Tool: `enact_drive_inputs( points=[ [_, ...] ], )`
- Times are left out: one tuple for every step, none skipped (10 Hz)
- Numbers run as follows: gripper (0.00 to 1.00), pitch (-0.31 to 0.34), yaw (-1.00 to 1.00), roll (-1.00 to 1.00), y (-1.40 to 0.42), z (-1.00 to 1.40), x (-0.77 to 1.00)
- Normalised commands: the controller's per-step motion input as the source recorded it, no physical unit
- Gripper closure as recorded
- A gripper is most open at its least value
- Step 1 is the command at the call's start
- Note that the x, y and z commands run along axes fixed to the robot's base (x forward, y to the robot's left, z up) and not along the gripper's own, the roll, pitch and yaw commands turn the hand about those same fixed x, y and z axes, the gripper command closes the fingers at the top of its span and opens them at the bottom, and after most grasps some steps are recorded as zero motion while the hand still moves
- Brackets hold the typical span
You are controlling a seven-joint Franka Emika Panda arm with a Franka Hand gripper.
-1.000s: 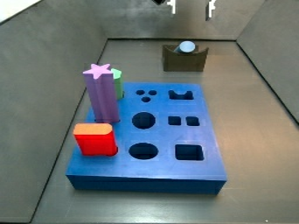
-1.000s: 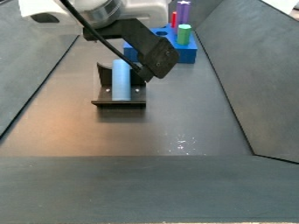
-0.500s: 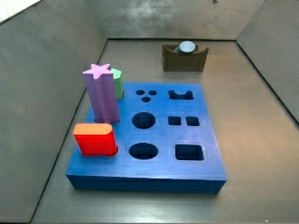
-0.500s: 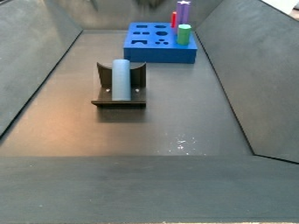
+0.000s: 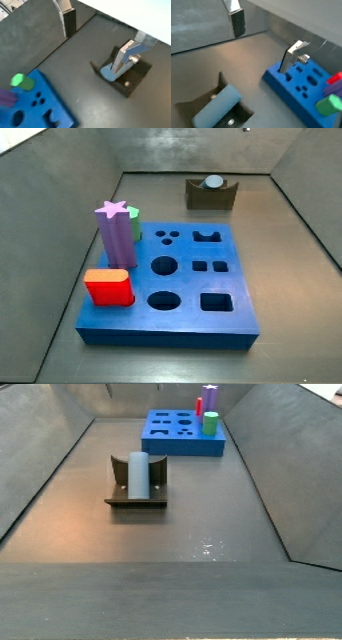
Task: Pick up the oval object. Move up. Place the oval object on the fixture. Regrasp the oval object. Move to above the board. Insert the oval object.
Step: Regrasp the oval object.
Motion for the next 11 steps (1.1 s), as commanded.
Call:
enact_drive_inputs(
  points=[
    [0.0, -0.023, 0.0, 1.0, -0.03, 0.0, -0.05],
    [0.0, -0.033, 0.0, 1.0, -0.02, 0.01, -0.05],
    [0.0, -0.04, 0.0, 1.0, -0.02, 0.01, -0.05],
    [0.0, -0.051, 0.0, 1.0, -0.02, 0.0, -0.05],
    [0.0, -0.058, 0.0, 1.0, -0.02, 0.0, -0.04],
    [0.0, -0.065, 0.0, 1.0, -0.02, 0.0, -0.04],
    [0.0, -0.067, 0.0, 1.0, -0.01, 0.01, -0.04],
    [0.0, -0.065, 0.0, 1.0, -0.02, 0.01, -0.03],
    [0.0, -0.062, 0.0, 1.0, -0.02, 0.01, -0.02],
    [0.0, -0.057, 0.0, 1.0, -0.02, 0.01, -0.01],
    [0.0, -0.048, -0.01, 1.0, -0.02, -0.01, 0.01]
  ],
)
